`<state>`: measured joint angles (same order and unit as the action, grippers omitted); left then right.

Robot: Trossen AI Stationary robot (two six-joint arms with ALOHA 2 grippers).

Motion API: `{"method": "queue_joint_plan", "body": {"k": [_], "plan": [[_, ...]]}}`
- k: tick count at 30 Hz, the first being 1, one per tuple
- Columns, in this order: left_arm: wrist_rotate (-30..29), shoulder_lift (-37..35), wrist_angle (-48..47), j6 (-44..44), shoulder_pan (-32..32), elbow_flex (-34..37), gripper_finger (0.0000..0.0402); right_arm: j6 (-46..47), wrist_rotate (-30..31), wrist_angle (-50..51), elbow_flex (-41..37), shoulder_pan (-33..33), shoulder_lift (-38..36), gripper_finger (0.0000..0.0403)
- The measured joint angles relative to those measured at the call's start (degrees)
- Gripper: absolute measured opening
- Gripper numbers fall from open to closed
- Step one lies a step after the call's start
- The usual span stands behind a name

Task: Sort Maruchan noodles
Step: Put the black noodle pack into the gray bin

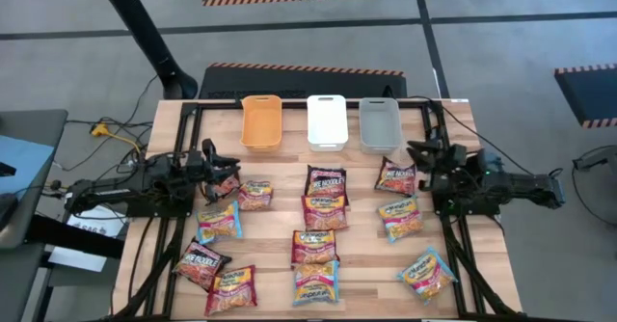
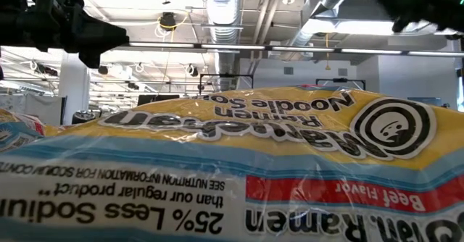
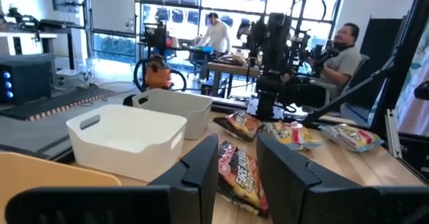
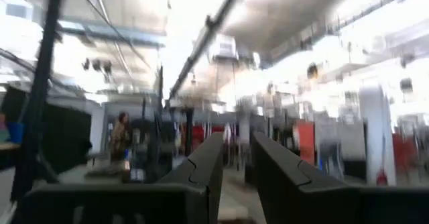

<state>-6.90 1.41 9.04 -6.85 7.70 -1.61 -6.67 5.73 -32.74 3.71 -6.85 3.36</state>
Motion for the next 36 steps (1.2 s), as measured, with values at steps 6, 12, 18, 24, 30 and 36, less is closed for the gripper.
{"method": "queue_joint_plan", "body": {"k": [6, 12, 18, 24, 30, 36], "plan": [[0.0, 0.0, -1.1, -1.0, 0.0, -0.1, 0.0091, -6.6, -0.7, 1.6, 5.9, 0.0, 0.0, 0.0107], [0.0, 0.0, -1.1, 0.1, 0.0, -0.1, 0.0091, -11.7, -1.3, 2.5, 10.4, 0.0, 0.0, 0.0107], [0.0, 0.0, -1.1, 0.2, 0.0, -0.2, 0.0091, -11.9, -1.8, 2.6, 13.5, 0.0, 1.0, 0.0107], [-0.7, 0.0, -1.1, 0.2, 0.0, -0.2, 0.0091, -16.0, -1.8, 2.5, 16.9, 0.0, 5.9, 0.0108], [-2.7, 0.0, -1.1, 1.4, 0.0, -0.2, 0.0091, -19.2, -1.3, 3.2, 20.4, 0.0, 12.8, 0.0133], [-2.8, 0.0, -1.1, 2.7, 0.0, -0.2, 0.0091, -19.5, -1.2, 6.4, 24.5, 0.0, 19.3, 0.0181]]}}
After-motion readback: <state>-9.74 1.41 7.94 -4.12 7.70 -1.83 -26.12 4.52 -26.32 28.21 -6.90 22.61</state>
